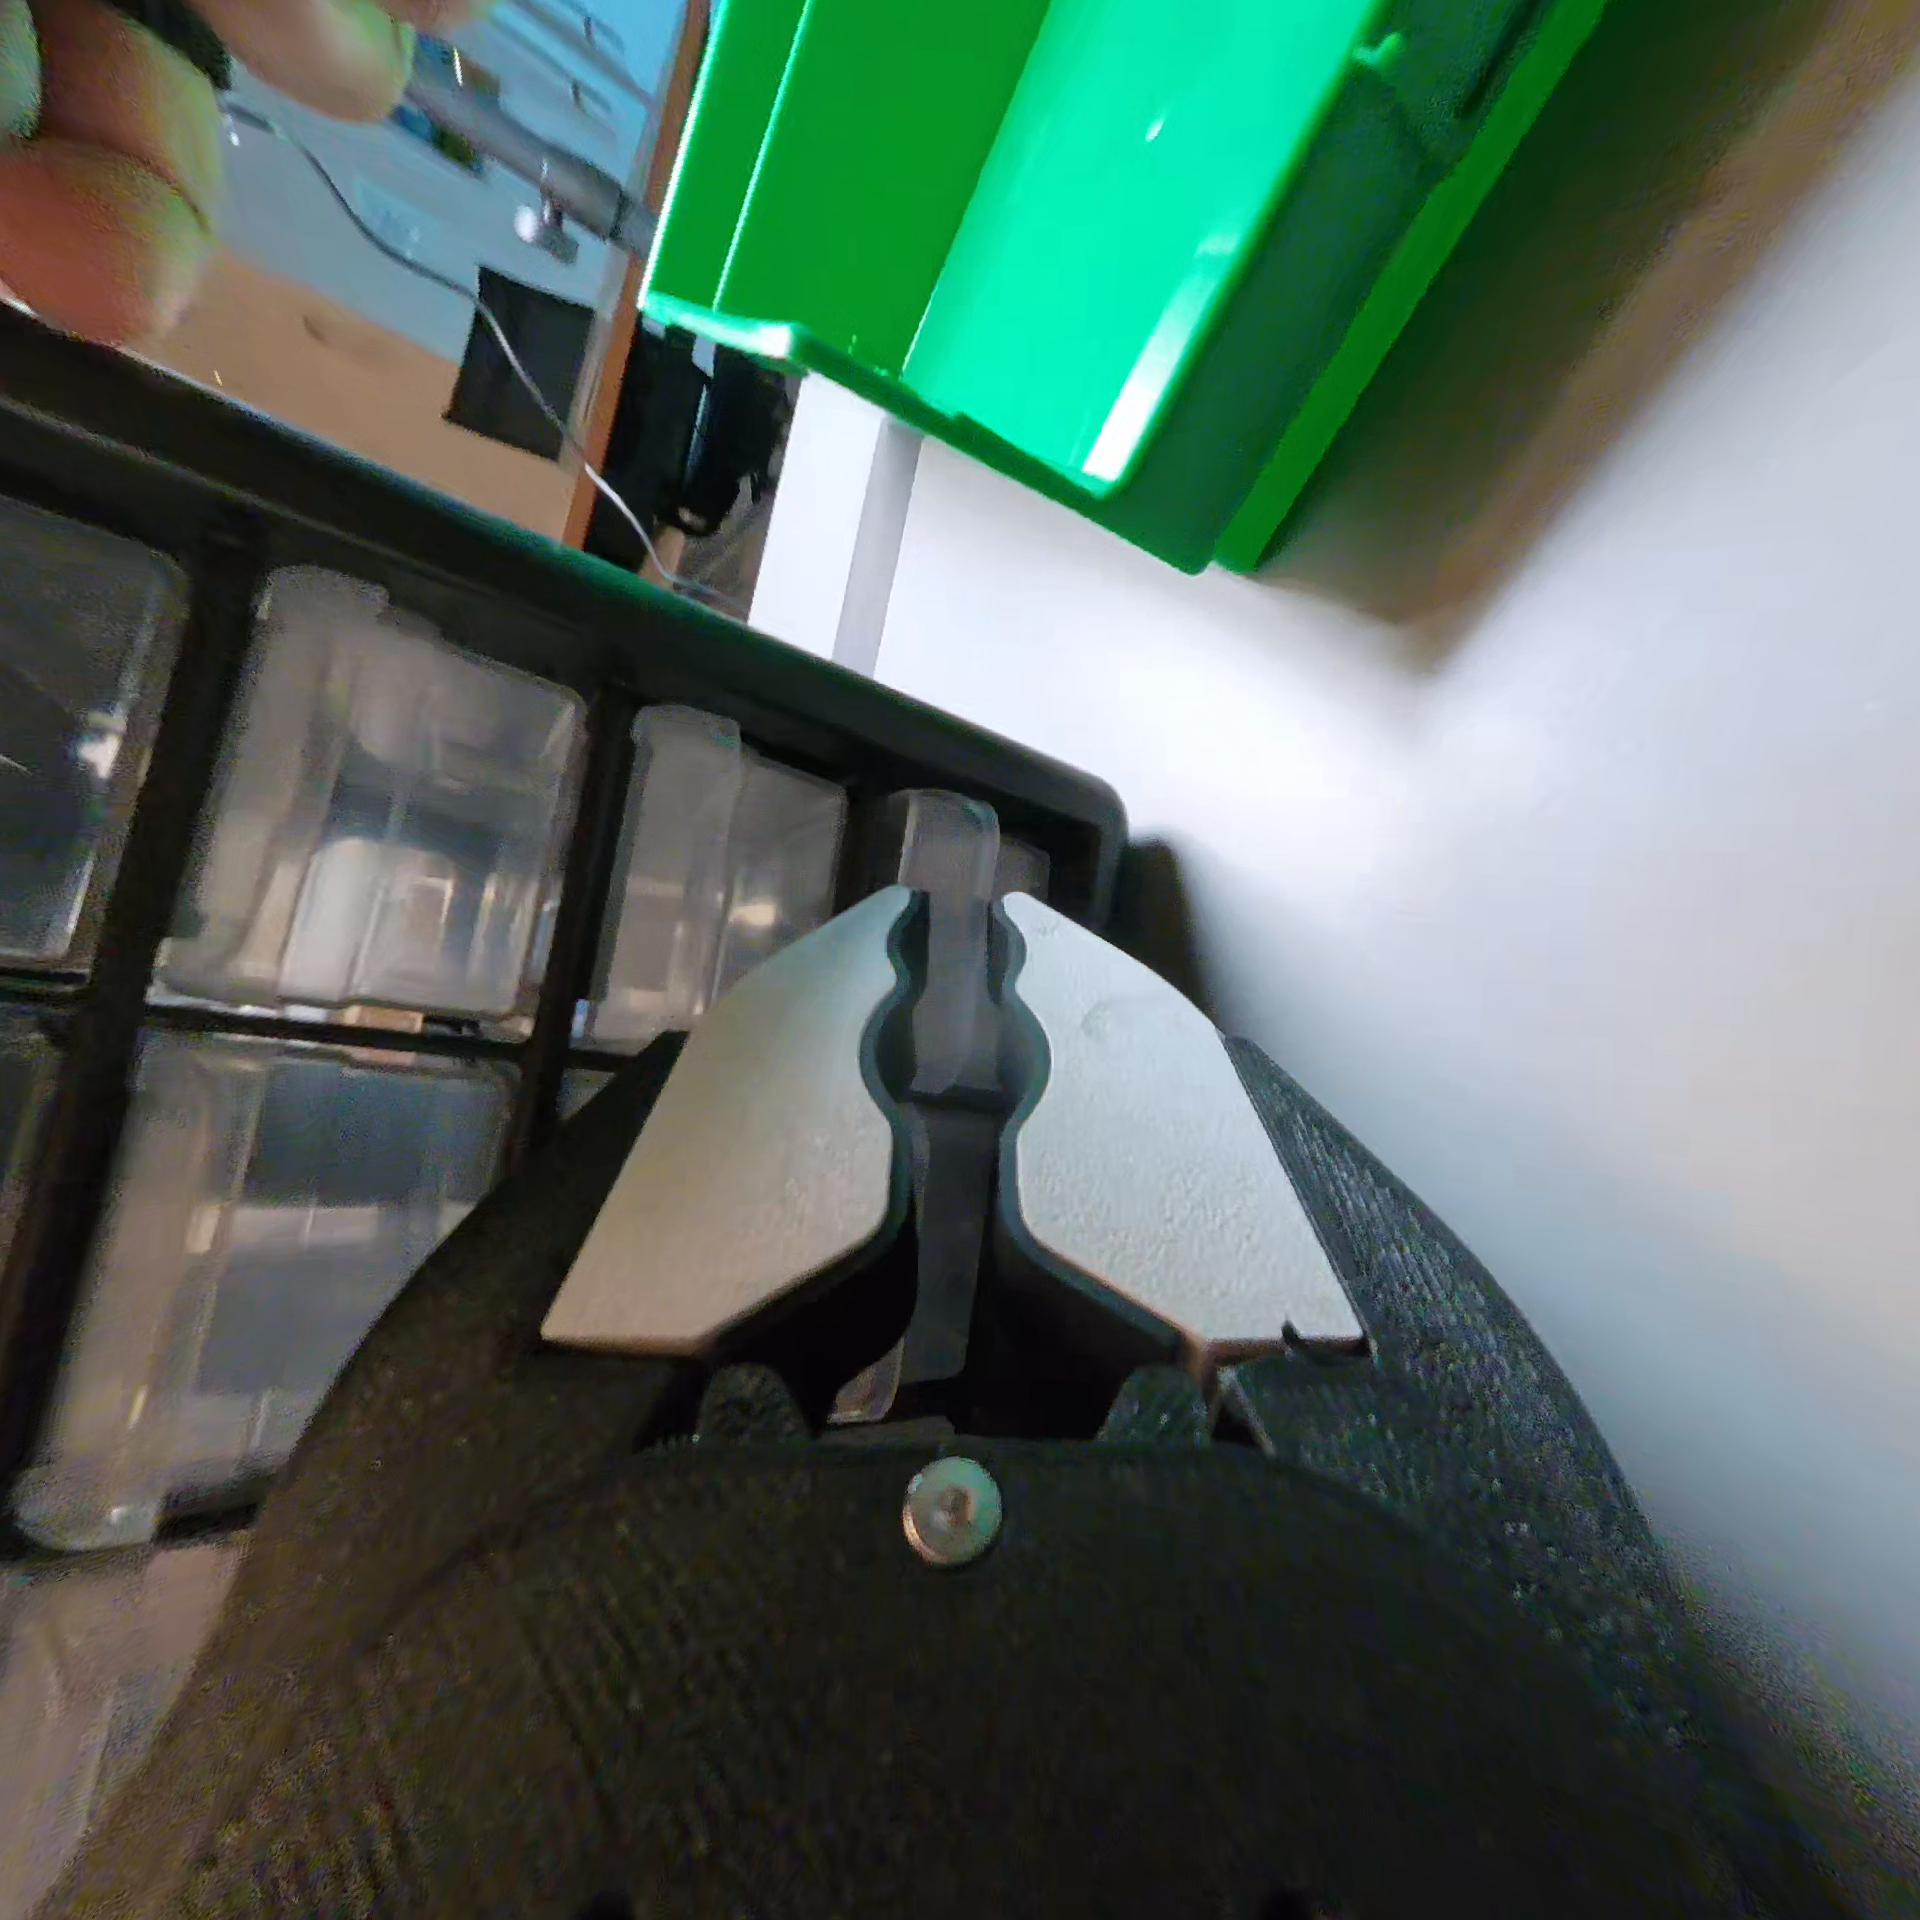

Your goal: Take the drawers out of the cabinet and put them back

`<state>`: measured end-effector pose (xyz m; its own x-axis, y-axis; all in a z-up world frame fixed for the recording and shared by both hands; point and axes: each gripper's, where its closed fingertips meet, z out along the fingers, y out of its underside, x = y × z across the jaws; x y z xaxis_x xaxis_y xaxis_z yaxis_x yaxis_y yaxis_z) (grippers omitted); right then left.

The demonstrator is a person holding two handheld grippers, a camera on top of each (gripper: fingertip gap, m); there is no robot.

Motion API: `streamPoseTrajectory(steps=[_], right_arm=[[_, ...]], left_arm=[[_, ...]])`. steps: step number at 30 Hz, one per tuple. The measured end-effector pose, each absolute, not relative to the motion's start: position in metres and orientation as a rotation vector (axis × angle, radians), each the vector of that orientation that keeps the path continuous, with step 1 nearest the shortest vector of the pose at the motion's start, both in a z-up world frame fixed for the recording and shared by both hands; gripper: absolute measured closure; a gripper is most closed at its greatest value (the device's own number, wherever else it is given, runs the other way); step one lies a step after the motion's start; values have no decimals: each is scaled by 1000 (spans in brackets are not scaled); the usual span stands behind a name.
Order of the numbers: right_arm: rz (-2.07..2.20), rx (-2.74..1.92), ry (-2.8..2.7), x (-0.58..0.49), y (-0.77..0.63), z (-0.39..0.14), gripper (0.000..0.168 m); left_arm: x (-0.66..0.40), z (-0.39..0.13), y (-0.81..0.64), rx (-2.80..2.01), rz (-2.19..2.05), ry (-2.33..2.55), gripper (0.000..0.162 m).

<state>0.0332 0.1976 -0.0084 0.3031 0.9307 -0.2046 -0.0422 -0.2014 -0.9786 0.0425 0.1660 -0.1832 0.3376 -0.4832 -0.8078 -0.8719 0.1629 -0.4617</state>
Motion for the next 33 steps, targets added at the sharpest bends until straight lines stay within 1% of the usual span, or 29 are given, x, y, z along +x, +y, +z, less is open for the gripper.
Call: streamPoseTrajectory(steps=[9,11,14,16,19,22,24,25,26,29,33], right_arm=[[1113,-1485,-863,33,198,-8,168],[1109,-1484,-867,33,198,-9,168],[1108,-1484,-868,33,198,-9,168],[1111,-1483,-868,33,198,-9,168],[1104,-1484,-867,33,198,-9,168],[1097,-1486,-867,33,198,-9,168],[1093,-1486,-867,33,198,-9,168],[1091,-1487,-866,33,198,-9,168],[1090,-1487,-866,33,198,-9,168],[1083,-1489,-865,32,198,-9,168],[1071,-1489,-864,32,198,-9,168]], left_arm=[[39,-184,173,-1539,649,1231,152],[41,-185,169,-1535,623,1252,150],[44,-174,150,-1604,399,1226,147],[43,-154,134,-1683,155,1141,147],[30,-93,118,-1665,-131,980,149],[-6,-25,110,-1564,-238,811,153],[-42,11,109,-1511,-238,694,155],[-63,22,110,-1498,-223,638,160],[-83,29,112,-1500,-215,589,162],[-131,32,121,-1556,-260,479,162],[-154,16,131,-1637,-379,489,162]])
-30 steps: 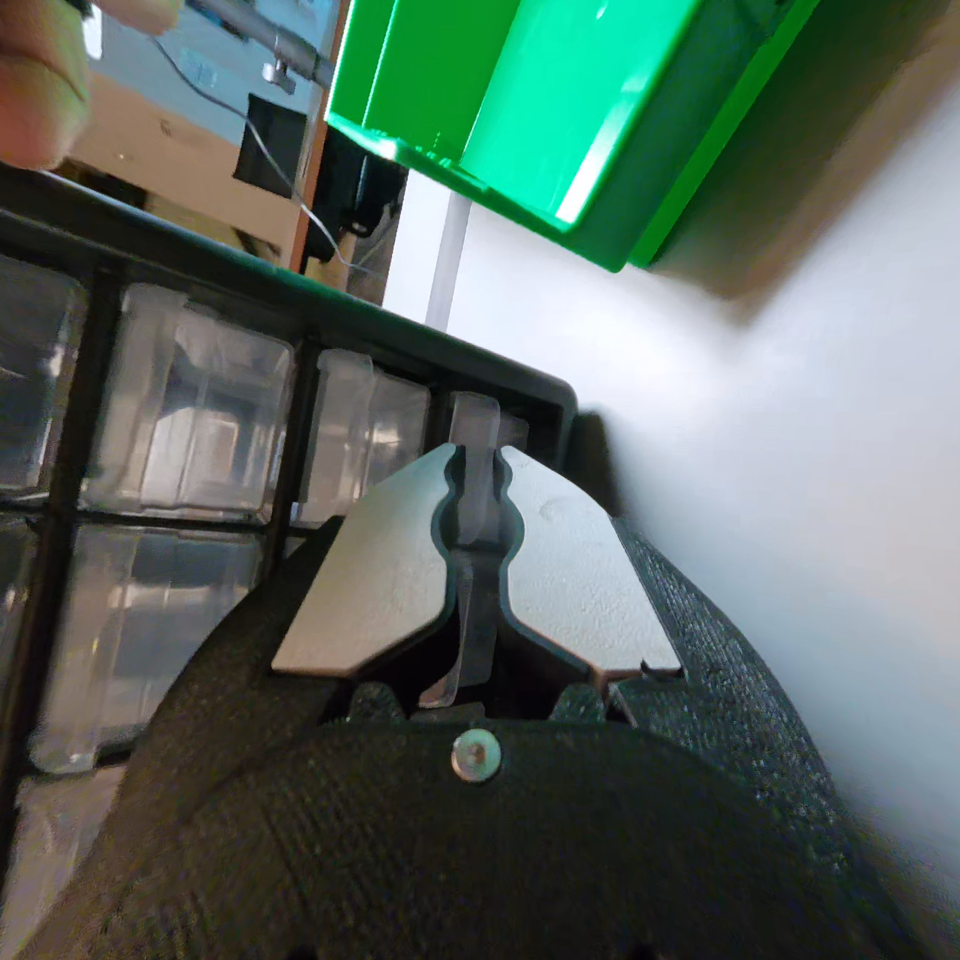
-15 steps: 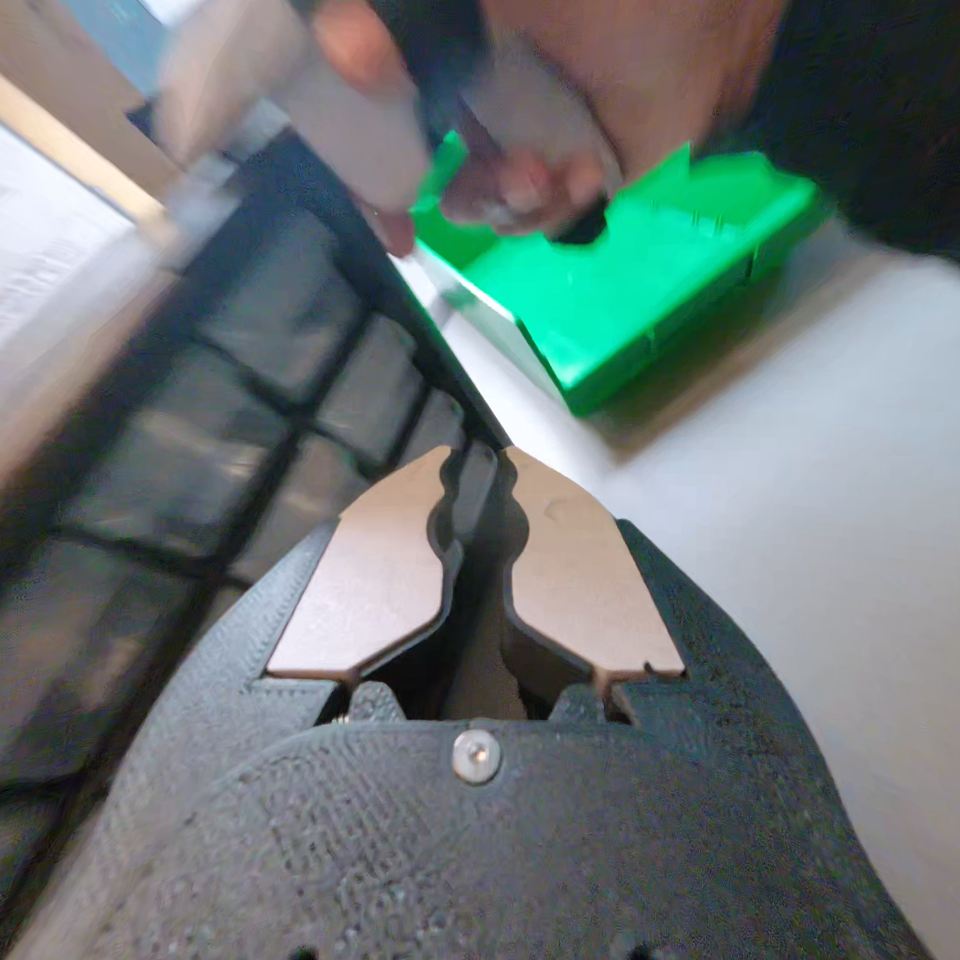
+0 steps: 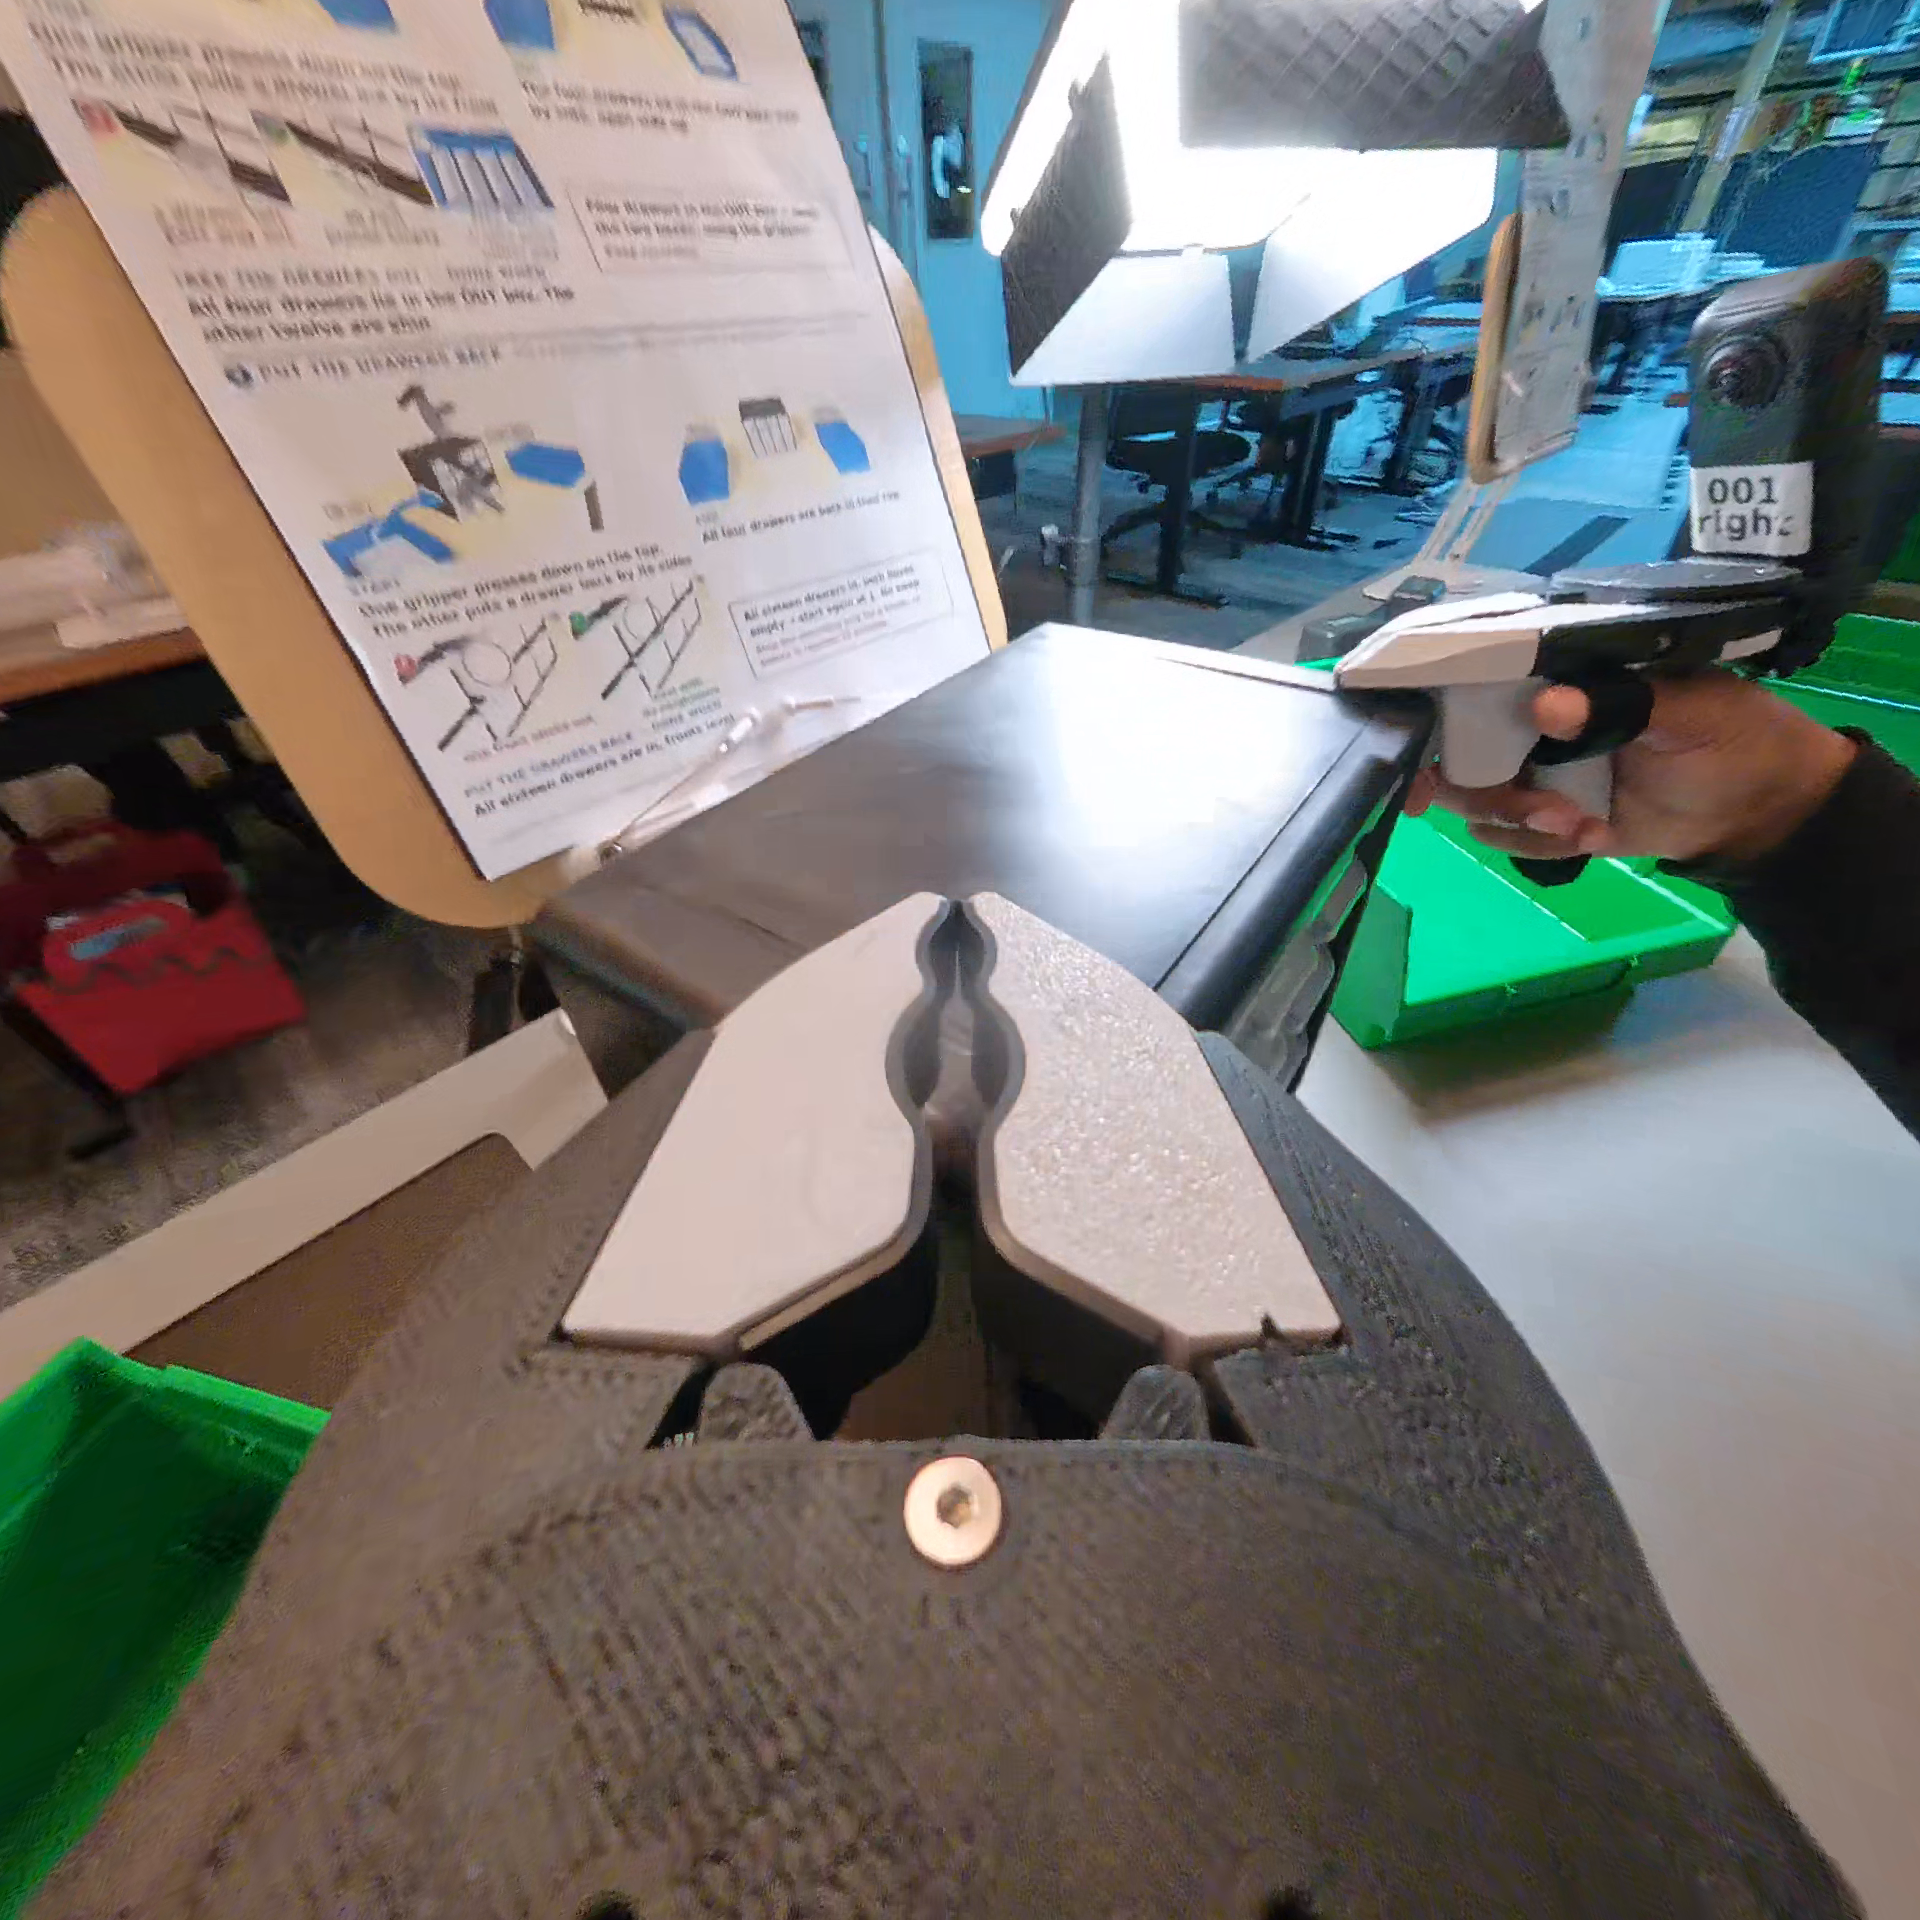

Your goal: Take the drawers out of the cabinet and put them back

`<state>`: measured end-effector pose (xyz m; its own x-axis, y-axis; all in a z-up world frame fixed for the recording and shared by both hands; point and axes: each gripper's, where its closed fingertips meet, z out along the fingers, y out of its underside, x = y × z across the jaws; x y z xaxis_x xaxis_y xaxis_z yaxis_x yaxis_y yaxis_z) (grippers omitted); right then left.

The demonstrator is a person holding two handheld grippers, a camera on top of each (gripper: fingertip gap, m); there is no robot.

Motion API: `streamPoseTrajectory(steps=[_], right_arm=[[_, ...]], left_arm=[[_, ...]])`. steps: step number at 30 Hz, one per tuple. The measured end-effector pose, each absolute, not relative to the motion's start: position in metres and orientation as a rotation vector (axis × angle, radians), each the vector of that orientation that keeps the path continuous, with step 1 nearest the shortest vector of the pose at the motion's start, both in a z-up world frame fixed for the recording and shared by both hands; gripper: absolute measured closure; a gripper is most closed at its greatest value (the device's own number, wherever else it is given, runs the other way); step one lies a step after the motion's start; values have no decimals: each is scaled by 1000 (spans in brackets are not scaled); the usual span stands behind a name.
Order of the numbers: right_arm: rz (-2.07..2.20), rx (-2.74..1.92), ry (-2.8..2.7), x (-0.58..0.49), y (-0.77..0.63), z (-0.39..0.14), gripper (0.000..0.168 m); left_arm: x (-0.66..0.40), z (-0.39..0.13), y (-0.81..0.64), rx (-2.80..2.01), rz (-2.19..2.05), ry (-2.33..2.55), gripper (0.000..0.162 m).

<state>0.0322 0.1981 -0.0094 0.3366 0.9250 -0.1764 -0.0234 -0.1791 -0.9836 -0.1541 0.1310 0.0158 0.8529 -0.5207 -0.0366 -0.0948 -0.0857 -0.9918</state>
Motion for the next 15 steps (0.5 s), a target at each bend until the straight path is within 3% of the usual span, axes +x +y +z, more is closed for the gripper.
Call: streamPoseTrajectory(steps=[7,15], right_arm=[[1057,-1485,-860,32,198,-10,168],[939,-1490,-899,32,197,-12,168]], left_arm=[[-161,-13,136,-1754,-428,623,162],[-162,-14,135,-1716,-460,596,161]])
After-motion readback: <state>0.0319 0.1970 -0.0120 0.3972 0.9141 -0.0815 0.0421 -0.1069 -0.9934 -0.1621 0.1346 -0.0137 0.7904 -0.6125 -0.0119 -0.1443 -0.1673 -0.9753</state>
